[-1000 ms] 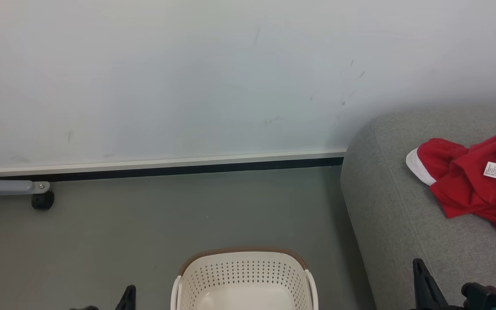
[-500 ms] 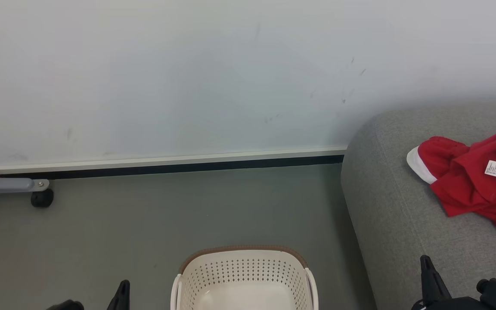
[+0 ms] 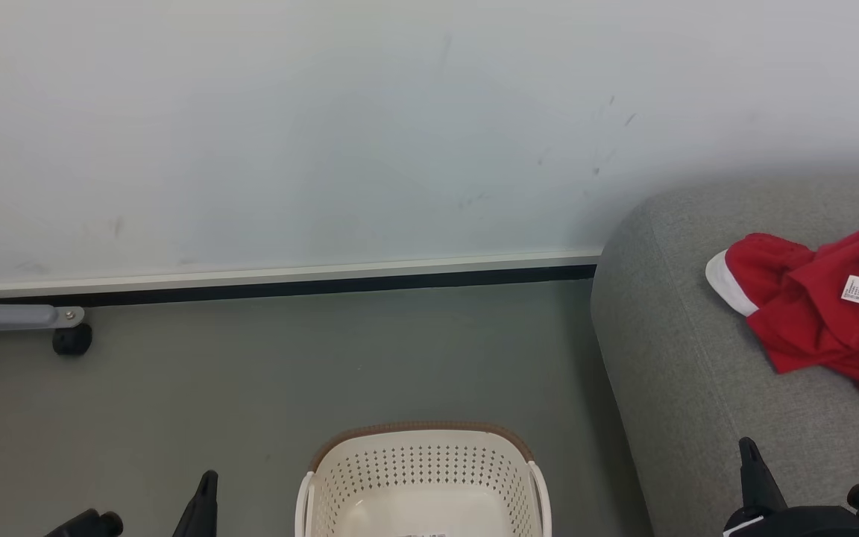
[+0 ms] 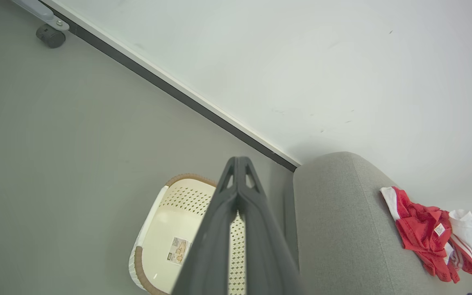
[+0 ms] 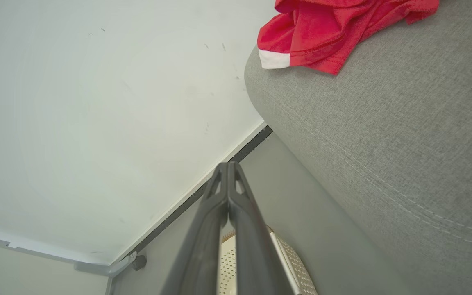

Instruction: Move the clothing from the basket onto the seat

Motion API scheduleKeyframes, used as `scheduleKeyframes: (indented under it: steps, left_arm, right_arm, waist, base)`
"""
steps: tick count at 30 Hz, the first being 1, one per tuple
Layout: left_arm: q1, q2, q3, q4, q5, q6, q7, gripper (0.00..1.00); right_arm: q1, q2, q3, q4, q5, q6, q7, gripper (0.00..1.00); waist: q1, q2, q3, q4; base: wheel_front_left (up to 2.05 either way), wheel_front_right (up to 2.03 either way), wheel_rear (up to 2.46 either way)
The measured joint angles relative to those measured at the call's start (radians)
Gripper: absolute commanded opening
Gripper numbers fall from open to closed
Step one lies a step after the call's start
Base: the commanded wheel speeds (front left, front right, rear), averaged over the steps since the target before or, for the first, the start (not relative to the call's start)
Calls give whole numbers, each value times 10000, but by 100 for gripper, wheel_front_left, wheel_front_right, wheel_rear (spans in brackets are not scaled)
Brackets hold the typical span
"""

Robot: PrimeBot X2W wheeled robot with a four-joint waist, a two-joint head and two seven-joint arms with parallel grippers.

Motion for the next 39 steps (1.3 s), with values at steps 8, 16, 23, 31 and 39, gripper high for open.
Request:
scheduleKeyframes:
  steps: [8, 16, 23, 31, 39]
  left_arm:
    - [-206, -119, 265, 123, -1047, -178, 184, 0]
    - [-387, -219, 533, 236, -1950, -355, 318, 0]
    - [-523, -301, 754, 385, -2915, -529, 483, 0]
    - [-712, -397, 984, 483, -3728, -706, 585, 0]
    - [-890, -506, 1246, 617, -4748, -882, 744, 0]
  right_arm:
    - [-136, 121, -301, 35, 965, 184, 290, 0]
    - [-207, 192, -604, 73, 1977, 359, 577, 0]
    - [-305, 280, -863, 98, 2817, 523, 786, 0]
    - [-406, 339, -1127, 134, 3716, 692, 1043, 0]
    - [-476, 454, -1425, 163, 4661, 851, 1310, 0]
  waist:
    - [-1, 1, 43, 2]
    - [0, 0, 87, 3]
    - [-1, 0, 125, 5]
    - [0, 0, 163, 6]
    - [-2, 0, 206, 7]
  base:
    - [0, 0, 0]
    - [0, 0, 0]
    - [0, 0, 0]
    - [0, 0, 0]
    - [0, 0, 0]
